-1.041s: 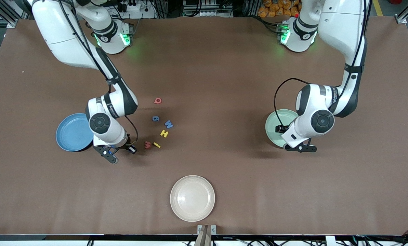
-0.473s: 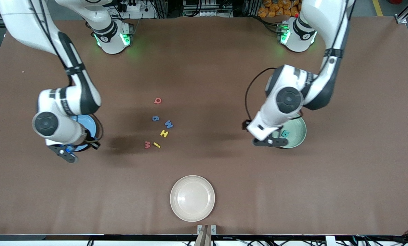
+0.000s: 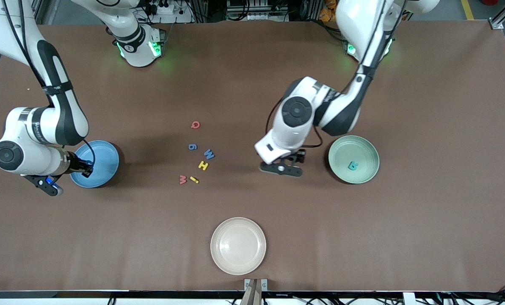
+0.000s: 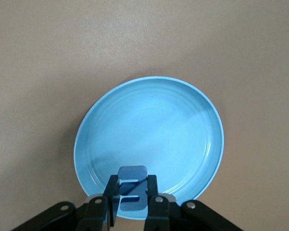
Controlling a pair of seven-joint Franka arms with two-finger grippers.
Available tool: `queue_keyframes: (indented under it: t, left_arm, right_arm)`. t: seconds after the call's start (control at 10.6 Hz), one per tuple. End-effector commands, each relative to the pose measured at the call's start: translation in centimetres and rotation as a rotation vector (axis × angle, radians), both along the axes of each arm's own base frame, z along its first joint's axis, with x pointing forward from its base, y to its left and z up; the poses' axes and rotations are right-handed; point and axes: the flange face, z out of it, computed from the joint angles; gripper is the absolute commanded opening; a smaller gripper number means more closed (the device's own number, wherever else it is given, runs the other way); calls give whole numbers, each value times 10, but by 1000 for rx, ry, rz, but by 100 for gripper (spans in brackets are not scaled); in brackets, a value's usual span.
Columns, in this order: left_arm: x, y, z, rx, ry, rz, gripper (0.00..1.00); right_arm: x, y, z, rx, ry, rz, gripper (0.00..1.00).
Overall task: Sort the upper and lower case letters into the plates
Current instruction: 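Move the left gripper over the blue M among the letters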
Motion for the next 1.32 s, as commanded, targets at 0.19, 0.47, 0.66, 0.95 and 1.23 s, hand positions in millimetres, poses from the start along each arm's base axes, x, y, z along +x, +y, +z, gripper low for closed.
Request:
queue_keyframes:
  t: [0.19,0.47,0.66,0.95,1.23]
  left_arm:
    - [-49,-104,-49,-132,-213,-156,100]
    - [-71,-132,-67,-187,-334,-264,100]
    - [-71,-136,-79,-211,-400,-327,100]
    - [-83,-164,-108,-265,-465,-361,100]
    - [-108,-178,-125,-277,-473,-399,100]
  right_arm:
    - [2,9,11,0,1,-44,100]
    - [8,-12,32,-2,-13,-65,100]
    - [16,-36,59,-1,6,-108,100]
    - [36,-44,97,-8,-67,-115,100]
    - [43,-56,134,43,-85,-148,100]
